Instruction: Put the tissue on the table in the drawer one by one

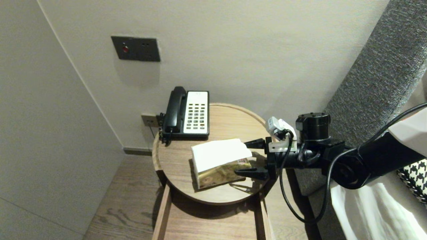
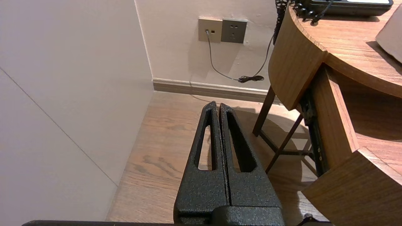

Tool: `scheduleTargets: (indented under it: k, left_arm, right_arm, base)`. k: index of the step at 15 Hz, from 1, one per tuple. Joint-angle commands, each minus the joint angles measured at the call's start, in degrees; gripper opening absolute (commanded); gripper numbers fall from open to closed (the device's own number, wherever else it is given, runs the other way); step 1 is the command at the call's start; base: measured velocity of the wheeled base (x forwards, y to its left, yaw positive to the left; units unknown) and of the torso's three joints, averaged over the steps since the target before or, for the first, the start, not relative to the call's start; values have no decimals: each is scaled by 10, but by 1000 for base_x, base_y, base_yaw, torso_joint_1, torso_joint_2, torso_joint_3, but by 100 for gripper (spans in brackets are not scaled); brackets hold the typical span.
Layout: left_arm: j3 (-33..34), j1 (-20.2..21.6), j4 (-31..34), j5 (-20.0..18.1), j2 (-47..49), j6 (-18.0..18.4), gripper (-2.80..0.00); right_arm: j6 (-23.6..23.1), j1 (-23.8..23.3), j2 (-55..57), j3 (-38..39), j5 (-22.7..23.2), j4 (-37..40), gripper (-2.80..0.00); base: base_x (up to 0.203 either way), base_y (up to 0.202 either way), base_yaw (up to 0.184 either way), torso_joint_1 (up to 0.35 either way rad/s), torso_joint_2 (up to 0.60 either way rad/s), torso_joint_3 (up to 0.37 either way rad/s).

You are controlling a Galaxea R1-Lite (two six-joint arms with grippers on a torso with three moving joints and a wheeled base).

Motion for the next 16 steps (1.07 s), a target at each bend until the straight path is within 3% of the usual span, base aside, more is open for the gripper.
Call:
scheduleTargets:
  k: [1,8,9,16]
  left_arm:
    - [0,0,-1,0,-3,0,-280]
    - [0,0,0,0,-3,0,-280]
    - [0,0,0,0,-3,0,-280]
    - [0,0,0,0,-3,0,-280]
  right_arm:
    - [-2,1,-6,0,-2,2,0]
    - [-3,2,-15,-1,-4,5,0]
    - [-4,2,-12,0,-7,1,-280]
    - [-8,4,-13,1,-9,0,-280]
  base:
    - [0,0,0,0,0,0]
    - [0,0,0,0,0,0]
    - [0,0,0,0,0,0]
    - [0,0,0,0,0,0]
